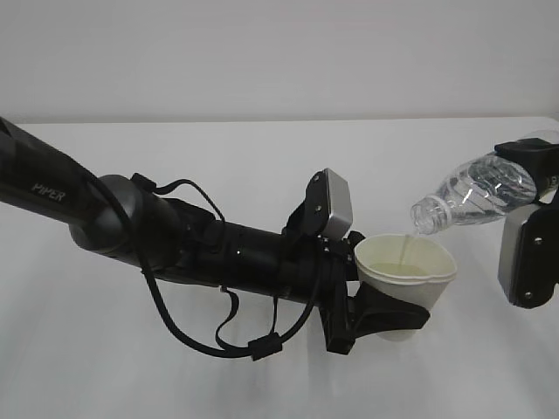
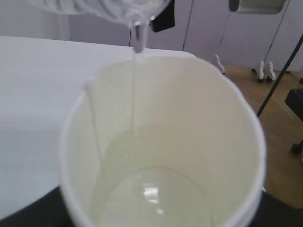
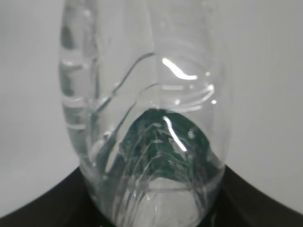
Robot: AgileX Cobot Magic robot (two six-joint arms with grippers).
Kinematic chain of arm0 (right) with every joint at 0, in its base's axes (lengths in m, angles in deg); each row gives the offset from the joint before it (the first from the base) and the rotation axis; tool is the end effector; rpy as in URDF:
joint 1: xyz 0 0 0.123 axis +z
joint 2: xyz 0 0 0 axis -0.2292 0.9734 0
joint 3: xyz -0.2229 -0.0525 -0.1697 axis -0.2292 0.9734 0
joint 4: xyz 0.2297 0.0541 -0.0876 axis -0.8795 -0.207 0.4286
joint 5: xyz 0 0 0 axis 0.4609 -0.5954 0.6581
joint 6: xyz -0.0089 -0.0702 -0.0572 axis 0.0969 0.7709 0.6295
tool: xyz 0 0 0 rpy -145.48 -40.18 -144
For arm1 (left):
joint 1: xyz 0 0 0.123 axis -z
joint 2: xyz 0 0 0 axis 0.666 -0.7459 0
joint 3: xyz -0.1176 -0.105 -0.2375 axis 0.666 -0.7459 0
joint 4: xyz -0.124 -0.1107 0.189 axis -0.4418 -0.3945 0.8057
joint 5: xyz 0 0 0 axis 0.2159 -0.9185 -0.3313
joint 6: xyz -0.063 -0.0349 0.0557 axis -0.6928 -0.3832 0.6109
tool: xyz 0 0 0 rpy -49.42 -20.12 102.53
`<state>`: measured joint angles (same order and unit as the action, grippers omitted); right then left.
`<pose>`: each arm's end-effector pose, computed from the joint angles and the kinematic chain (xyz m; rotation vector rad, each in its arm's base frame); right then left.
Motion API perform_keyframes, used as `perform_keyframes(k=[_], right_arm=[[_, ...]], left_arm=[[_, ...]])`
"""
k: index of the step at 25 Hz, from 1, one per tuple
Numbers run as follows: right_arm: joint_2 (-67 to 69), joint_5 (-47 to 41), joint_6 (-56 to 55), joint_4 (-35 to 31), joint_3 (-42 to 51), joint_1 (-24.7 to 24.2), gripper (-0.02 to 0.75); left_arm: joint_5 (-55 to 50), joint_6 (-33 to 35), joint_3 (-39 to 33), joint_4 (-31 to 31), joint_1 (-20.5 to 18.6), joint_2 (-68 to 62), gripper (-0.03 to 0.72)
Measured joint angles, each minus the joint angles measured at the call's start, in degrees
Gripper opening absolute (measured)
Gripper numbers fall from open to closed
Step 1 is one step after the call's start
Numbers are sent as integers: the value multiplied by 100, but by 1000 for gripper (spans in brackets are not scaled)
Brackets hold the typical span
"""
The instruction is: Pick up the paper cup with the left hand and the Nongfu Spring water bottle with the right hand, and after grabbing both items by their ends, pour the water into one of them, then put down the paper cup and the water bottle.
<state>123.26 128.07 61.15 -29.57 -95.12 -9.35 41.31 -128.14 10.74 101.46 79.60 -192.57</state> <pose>0.2350 0.0331 0.1953 -1.6041 1.1074 -0.9665 0.2846 -0.3128 0.1053 1.3535 1.4484 -1.1968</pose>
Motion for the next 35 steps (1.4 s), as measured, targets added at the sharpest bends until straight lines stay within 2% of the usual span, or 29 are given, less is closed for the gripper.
perform_keyframes(k=[35], right_arm=[[0,0,9,0,0,0,405]], left_arm=[[0,0,0,4,0,0,424]])
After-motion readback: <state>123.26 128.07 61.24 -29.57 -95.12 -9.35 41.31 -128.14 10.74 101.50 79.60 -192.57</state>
